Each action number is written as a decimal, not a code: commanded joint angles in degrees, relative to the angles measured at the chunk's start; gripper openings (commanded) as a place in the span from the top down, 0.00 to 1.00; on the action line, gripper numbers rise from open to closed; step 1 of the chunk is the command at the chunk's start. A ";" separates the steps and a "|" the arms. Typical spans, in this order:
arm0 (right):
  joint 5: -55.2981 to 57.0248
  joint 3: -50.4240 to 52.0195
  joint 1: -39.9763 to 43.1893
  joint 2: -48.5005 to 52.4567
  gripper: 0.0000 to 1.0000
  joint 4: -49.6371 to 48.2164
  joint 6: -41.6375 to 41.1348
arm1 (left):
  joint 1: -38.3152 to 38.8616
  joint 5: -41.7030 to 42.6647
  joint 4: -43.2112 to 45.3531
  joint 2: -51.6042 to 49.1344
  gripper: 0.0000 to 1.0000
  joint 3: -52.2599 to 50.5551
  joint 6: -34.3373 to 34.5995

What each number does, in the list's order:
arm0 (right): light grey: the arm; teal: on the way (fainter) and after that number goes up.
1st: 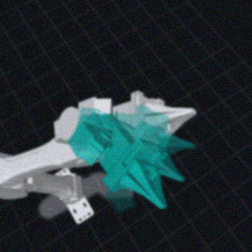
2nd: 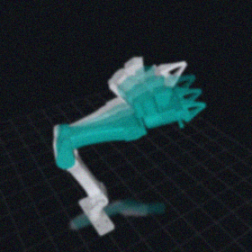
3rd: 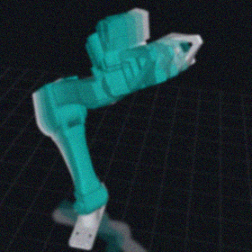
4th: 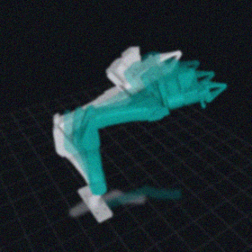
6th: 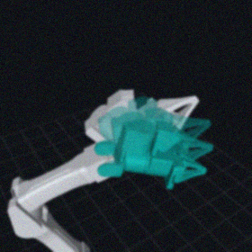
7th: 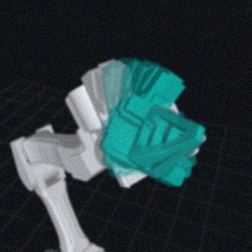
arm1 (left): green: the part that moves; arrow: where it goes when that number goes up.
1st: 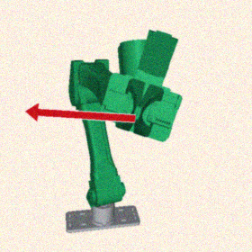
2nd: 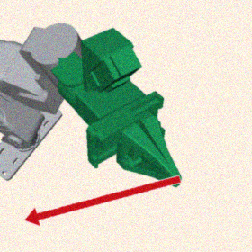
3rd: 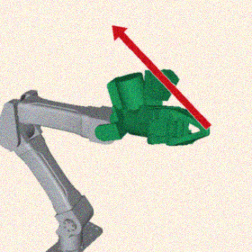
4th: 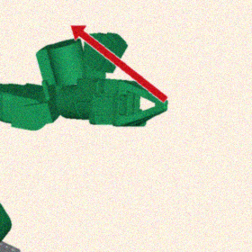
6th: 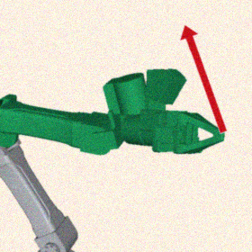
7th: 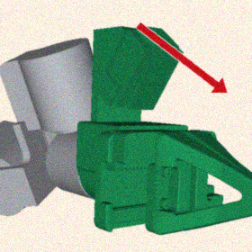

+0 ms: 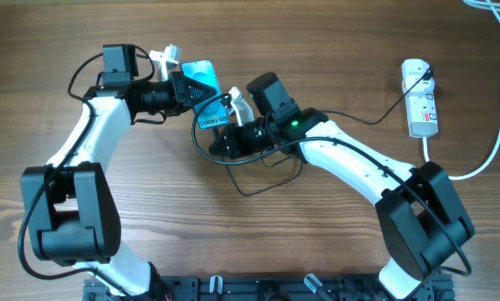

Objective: Plug charger to phone and switch on socket

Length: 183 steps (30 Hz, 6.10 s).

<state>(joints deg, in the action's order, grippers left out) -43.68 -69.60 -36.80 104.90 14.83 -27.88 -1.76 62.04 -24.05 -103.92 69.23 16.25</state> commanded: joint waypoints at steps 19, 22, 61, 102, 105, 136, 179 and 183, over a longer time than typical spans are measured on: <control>-24.48 -2.27 14.49 0.00 0.00 1.01 9.86 | 0.15 9.27 -0.55 0.79 0.96 -1.09 -1.22; -30.12 -2.27 16.04 0.00 0.06 -1.46 9.66 | 0.15 23.98 1.42 0.79 0.96 -1.09 -5.75; -25.44 -2.27 10.14 0.00 0.95 -7.85 -4.83 | 1.68 13.77 3.69 0.79 0.00 -1.09 -7.04; 3.48 -2.27 10.12 14.14 0.80 5.53 2.25 | -2.16 -23.37 0.07 0.79 0.00 -1.09 -6.84; 3.48 -2.27 10.12 14.14 0.78 5.51 2.27 | -2.16 -23.37 0.09 0.79 0.00 -1.09 -6.82; 9.40 -2.64 10.14 13.99 0.58 7.13 2.25 | -2.16 -23.39 0.07 0.79 0.00 -1.09 -6.82; 29.35 -19.19 25.97 -5.01 0.00 33.40 -3.54 | -2.12 -25.09 0.04 0.79 0.00 -1.09 -6.84; 41.22 -19.19 28.02 -5.01 0.00 28.09 -3.56 | -2.12 -25.09 0.04 0.79 0.00 -1.09 -6.84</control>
<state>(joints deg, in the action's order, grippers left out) -11.94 -87.77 -10.41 100.95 45.10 -30.87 -3.51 37.32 -24.01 -103.92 68.20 9.93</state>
